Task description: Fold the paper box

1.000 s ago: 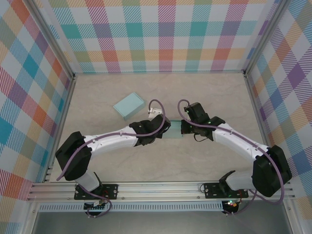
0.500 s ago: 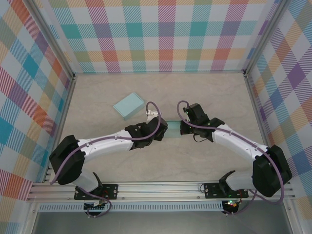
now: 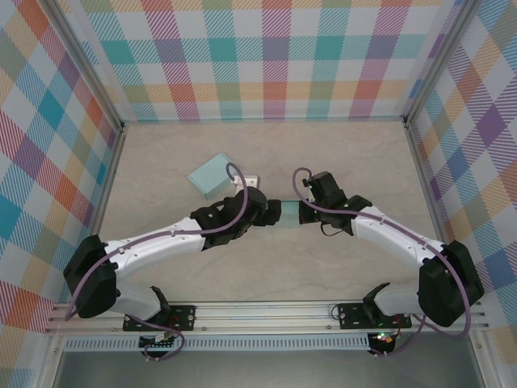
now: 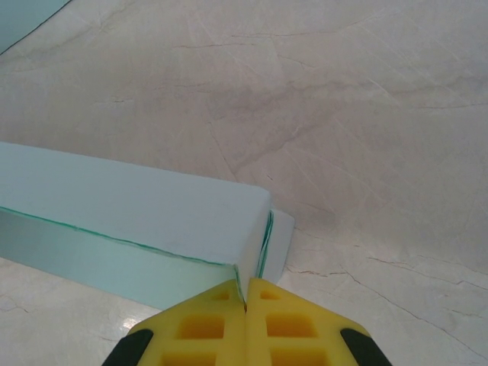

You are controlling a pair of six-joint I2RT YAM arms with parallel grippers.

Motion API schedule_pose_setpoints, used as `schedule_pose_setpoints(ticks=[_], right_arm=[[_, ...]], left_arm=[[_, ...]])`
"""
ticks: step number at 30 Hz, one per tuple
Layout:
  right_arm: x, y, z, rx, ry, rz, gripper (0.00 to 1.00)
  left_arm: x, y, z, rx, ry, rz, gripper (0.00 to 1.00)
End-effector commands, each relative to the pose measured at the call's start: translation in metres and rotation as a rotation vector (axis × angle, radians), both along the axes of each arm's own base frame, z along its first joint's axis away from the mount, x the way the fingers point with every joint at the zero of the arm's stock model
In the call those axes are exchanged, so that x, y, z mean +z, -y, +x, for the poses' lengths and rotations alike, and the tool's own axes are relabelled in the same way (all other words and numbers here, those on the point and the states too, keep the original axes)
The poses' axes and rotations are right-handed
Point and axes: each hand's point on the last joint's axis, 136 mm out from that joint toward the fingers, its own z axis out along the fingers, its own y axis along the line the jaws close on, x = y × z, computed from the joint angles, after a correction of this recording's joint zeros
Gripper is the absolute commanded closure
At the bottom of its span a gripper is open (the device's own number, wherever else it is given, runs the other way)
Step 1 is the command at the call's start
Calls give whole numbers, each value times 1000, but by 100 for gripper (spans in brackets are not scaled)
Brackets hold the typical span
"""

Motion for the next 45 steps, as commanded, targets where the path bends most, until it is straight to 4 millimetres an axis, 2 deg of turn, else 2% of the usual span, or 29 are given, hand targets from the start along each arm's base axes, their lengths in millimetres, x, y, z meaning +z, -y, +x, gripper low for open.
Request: schedule_pose_setpoints(ticks=[1,4,11,15,21,26,29,33,38,45], right_arm=[[-13,1,-18,42,-71,-29,100],[-13,1,-18,44,-71,-30,100],[-12,-2,-18,48,-68,-25,100],[-12,-2,-19,48,-71,-27,100],[-9,-1,-19,42,-68,-27,100],[-8,-1,-19,35,-63,-23,98],[-7,-1,-20,30,-64,-15,93],[-1,-2,-22,27,-63,12,79],[21,-8,-25,33,-34,80,55],[48,-7,-21,-28,3,146,31]], left_arm=[[8,-6,12,56,-7,-166,0],[2,-13,22,96,-38,-235,0],[-22,-21,36,165,-86,-242,1],[-34,-19,34,159,-116,-229,6],[-62,-30,23,183,-165,-204,17],[-83,-33,16,190,-204,-203,22],[-93,-35,12,200,-218,-208,27],[-106,-38,9,215,-229,-205,32],[-118,-42,4,234,-238,-180,38],[-128,-38,-1,235,-252,-170,40]])
